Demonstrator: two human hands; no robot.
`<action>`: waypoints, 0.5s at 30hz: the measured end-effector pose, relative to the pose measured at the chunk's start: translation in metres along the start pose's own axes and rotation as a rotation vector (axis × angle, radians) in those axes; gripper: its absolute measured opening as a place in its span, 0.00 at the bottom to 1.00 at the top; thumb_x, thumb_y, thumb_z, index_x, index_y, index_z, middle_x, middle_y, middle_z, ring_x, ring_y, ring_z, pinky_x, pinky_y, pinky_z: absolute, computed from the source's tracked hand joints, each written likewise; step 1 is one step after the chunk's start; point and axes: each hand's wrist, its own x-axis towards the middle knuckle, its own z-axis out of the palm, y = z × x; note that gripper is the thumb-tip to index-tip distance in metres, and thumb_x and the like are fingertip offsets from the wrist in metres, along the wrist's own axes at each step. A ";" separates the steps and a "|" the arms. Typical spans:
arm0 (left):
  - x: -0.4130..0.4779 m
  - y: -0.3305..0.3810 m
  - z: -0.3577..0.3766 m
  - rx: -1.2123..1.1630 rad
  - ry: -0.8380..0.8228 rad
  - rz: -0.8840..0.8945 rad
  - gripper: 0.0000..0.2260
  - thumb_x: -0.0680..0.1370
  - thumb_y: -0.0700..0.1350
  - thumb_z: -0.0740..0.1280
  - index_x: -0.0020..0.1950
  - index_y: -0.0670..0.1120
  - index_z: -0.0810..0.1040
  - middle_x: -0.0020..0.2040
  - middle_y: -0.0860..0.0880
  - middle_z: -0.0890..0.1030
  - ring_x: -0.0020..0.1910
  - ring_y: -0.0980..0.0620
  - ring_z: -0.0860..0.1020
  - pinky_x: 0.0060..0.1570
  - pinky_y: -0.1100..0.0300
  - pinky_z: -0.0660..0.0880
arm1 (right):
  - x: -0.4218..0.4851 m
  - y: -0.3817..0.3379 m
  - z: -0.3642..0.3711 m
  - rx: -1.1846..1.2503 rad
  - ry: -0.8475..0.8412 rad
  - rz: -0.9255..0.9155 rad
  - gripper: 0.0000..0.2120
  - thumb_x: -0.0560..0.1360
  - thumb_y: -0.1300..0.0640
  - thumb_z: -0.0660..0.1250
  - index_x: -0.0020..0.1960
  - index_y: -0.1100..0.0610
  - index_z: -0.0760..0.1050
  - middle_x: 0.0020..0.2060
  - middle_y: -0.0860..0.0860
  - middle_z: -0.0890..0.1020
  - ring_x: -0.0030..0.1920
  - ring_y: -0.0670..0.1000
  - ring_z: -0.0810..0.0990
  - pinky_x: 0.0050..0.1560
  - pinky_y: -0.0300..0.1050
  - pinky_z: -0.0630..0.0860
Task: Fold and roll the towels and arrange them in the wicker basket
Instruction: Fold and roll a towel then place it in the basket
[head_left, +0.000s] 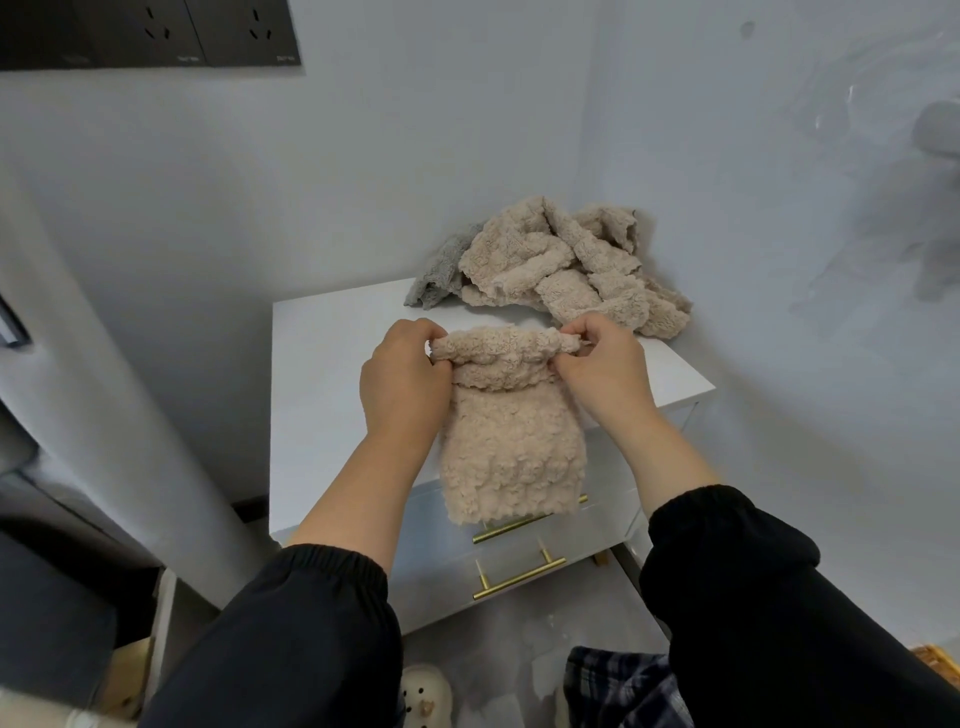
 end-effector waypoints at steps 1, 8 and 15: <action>-0.001 -0.001 0.001 0.006 0.009 0.023 0.11 0.73 0.36 0.63 0.52 0.48 0.78 0.53 0.51 0.78 0.47 0.49 0.77 0.42 0.60 0.65 | -0.001 0.000 -0.001 -0.020 0.007 -0.013 0.12 0.71 0.66 0.67 0.47 0.50 0.74 0.32 0.46 0.73 0.30 0.44 0.70 0.28 0.34 0.63; 0.000 -0.009 -0.001 0.117 -0.169 0.146 0.10 0.72 0.34 0.63 0.49 0.45 0.76 0.48 0.50 0.77 0.47 0.48 0.74 0.40 0.58 0.65 | -0.006 0.001 -0.015 -0.180 -0.093 -0.069 0.12 0.70 0.68 0.66 0.46 0.53 0.76 0.45 0.51 0.79 0.42 0.52 0.75 0.43 0.45 0.73; 0.000 -0.012 -0.011 0.129 -0.355 0.192 0.10 0.75 0.35 0.59 0.51 0.45 0.77 0.52 0.48 0.76 0.55 0.48 0.70 0.51 0.56 0.68 | -0.007 0.005 -0.030 -0.277 -0.315 -0.042 0.10 0.69 0.62 0.73 0.44 0.50 0.75 0.50 0.52 0.78 0.50 0.52 0.76 0.45 0.43 0.71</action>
